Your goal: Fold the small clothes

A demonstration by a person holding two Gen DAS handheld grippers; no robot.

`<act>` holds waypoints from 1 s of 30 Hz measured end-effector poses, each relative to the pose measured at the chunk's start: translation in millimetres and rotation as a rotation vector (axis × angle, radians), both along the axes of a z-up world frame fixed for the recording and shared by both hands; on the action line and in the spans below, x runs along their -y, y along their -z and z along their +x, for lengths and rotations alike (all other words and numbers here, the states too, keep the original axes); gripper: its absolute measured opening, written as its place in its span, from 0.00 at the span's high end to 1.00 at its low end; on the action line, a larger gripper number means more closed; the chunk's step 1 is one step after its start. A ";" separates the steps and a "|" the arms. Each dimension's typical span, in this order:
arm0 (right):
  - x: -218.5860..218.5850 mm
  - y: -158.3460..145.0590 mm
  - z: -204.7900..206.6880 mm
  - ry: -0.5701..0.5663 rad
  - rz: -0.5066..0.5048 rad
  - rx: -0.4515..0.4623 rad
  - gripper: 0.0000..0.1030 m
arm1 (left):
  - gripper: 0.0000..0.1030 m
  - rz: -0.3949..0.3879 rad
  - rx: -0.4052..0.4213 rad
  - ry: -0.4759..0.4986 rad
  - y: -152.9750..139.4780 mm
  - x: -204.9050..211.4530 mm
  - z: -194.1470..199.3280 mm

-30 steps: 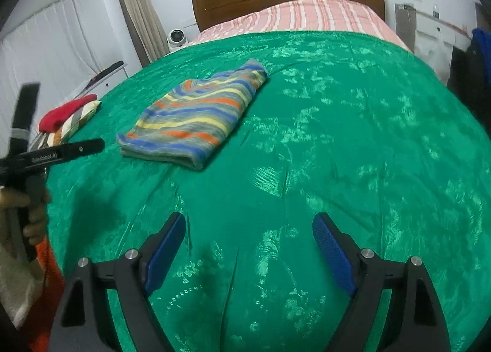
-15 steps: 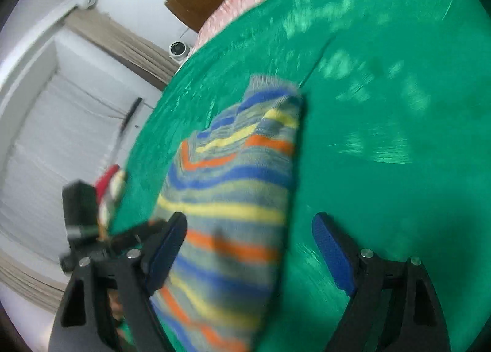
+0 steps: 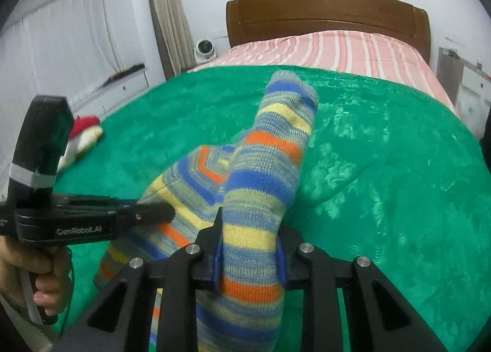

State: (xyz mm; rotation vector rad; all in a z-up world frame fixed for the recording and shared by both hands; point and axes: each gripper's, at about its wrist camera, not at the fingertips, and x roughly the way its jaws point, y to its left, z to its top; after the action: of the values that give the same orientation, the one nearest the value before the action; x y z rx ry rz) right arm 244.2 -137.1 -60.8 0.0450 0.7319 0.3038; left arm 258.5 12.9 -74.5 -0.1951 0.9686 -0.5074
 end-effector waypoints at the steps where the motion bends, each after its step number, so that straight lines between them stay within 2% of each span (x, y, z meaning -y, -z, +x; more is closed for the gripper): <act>1: 8.7 -3.8 -2.6 0.016 0.015 -0.015 0.74 | 0.75 0.008 0.000 0.015 0.2 3.8 -2.9; 2: 18.1 -2.9 -4.7 0.032 0.033 -0.035 0.73 | 0.68 0.047 0.003 0.029 3.4 11.9 -4.8; 3: 27.5 0.2 -5.7 0.043 0.042 -0.057 0.66 | 0.41 0.093 0.012 0.029 7.4 16.9 -6.6; 4: 38.0 6.5 -9.0 0.060 0.038 -0.086 0.59 | 0.20 0.152 0.028 0.016 12.2 18.4 -11.0; 5: 48.1 11.0 -13.7 0.090 0.018 -0.100 0.35 | 0.18 0.213 0.065 -0.009 16.0 19.5 -19.6; 6: 64.2 17.5 -25.5 0.138 -0.011 -0.101 0.15 | 0.18 0.262 0.121 -0.036 15.8 18.5 -33.7; 9: 101.7 15.8 -72.7 0.195 -0.026 -0.069 0.11 | 0.15 0.304 0.299 -0.106 -4.0 8.0 -86.7; 10: 110.6 11.6 -93.4 0.217 -0.056 -0.053 0.09 | 0.11 0.316 0.359 -0.134 -13.6 5.4 -107.6; 11: 116.6 7.2 -108.6 0.229 -0.083 -0.034 0.09 | 0.00 0.333 0.434 -0.168 -25.9 2.1 -135.7; 13: 120.8 -12.6 -154.6 0.245 -0.166 0.074 0.08 | 0.00 0.351 0.534 -0.196 -45.1 0.2 -168.8; 14: 122.6 -22.0 -168.9 0.254 -0.193 0.123 0.05 | 0.00 0.352 0.566 -0.203 -56.0 -2.9 -186.9; 15: 124.4 -32.0 -195.5 0.274 -0.226 0.188 0.00 | 0.00 0.354 0.564 -0.216 -61.6 -4.0 -200.1; 17: 125.4 -46.9 -233.2 0.312 -0.236 0.266 0.00 | 0.00 0.365 0.514 -0.245 -67.8 -5.9 -225.1; 19: 124.7 -49.9 -255.7 0.319 -0.212 0.233 0.00 | 0.00 0.355 0.470 -0.236 -65.4 -6.6 -243.9; 22: 111.1 -37.4 -278.1 0.237 -0.184 0.159 0.00 | 0.00 0.357 0.376 -0.218 -51.9 -5.3 -263.1; 24: 100.5 -34.2 -300.3 0.235 -0.153 0.175 0.00 | 0.00 0.375 0.352 -0.203 -45.7 -2.4 -277.0; 26: 93.5 -37.8 -316.0 0.232 -0.071 0.176 0.00 | 0.00 0.402 0.326 -0.197 -44.0 1.4 -288.6; 28: 86.3 -38.9 -319.1 0.175 -0.014 0.128 0.00 | 0.00 0.410 0.284 -0.178 -47.5 3.4 -295.7; 30: 73.9 -40.8 -313.7 0.105 -0.015 0.048 0.00 | 0.00 0.389 0.256 -0.171 -52.6 5.4 -296.2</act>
State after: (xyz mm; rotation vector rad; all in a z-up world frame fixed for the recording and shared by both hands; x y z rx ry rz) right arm -69.5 -211.0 -19.9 0.0616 0.6815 0.1980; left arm -37.8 7.5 -21.9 0.1345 0.7735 -0.1742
